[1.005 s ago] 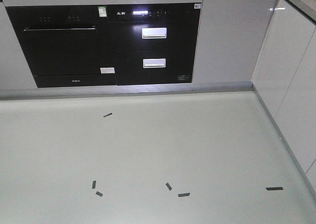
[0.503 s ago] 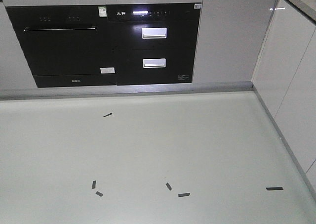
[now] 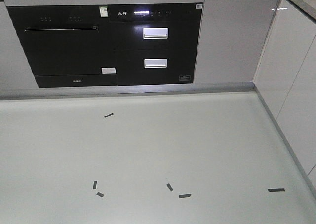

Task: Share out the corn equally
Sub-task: 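Drive the base forward toward the black built-in cabinet and counter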

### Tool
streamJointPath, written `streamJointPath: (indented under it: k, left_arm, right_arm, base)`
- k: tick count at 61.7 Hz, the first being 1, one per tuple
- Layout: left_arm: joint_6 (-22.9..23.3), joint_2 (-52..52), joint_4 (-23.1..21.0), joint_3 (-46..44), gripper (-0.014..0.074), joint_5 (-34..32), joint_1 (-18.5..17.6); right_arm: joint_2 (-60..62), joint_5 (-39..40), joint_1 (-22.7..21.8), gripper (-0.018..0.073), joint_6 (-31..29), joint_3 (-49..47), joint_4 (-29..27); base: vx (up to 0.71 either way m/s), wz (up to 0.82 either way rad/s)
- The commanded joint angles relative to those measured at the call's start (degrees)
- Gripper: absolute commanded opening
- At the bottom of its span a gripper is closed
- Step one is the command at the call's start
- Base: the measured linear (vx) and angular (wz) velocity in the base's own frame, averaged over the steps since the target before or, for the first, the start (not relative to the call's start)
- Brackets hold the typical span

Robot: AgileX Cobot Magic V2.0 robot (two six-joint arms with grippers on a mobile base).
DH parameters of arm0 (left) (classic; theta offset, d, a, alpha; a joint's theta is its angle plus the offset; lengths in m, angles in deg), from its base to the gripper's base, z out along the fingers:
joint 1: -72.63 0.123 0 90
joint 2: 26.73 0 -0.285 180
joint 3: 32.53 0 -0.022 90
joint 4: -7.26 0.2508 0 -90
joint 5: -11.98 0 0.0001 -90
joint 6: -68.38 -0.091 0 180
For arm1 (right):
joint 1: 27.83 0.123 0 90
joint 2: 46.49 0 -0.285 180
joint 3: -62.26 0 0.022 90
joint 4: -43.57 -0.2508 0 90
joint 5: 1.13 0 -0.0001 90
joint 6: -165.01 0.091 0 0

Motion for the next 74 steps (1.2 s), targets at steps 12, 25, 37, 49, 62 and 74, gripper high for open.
streamJointPath:
  k: [12, 25, 37, 49, 62, 74]
  left_arm:
    - [0.35, 0.94, -0.13, 0.86, -0.0006, -3.92, -0.37]
    - [0.35, 0.94, -0.13, 0.86, -0.0006, -3.92, -0.37]
    - [0.35, 0.94, -0.13, 0.86, -0.0006, -3.92, -0.37]
    - [0.35, 0.94, -0.13, 0.86, -0.0006, -3.92, -0.37]
    - [0.35, 0.94, -0.13, 0.86, -0.0006, -3.92, -0.37]
    - [0.35, 0.94, -0.13, 0.86, -0.0006, -3.92, -0.37]
  right_arm:
    - [-0.14, 4.59, -0.25, -0.0006, -0.04, 0.38, 0.36]
    - [-0.14, 4.59, -0.25, -0.0006, -0.04, 0.38, 0.36]
    - [-0.14, 4.59, -0.25, -0.0006, -0.04, 0.38, 0.36]
    - [-0.14, 4.59, -0.25, -0.0006, -0.04, 0.38, 0.36]
    - [-0.14, 4.59, -0.25, -0.0006, -0.04, 0.38, 0.36]
    - [-0.14, 4.59, -0.25, -0.0006, -0.04, 0.38, 0.36]
  base:
    - [0.03, 0.02]
    - [0.04, 0.00]
    - [0.06, 0.00]
    - [0.06, 0.03]
    - [0.05, 0.03]
    - [0.03, 0.04]
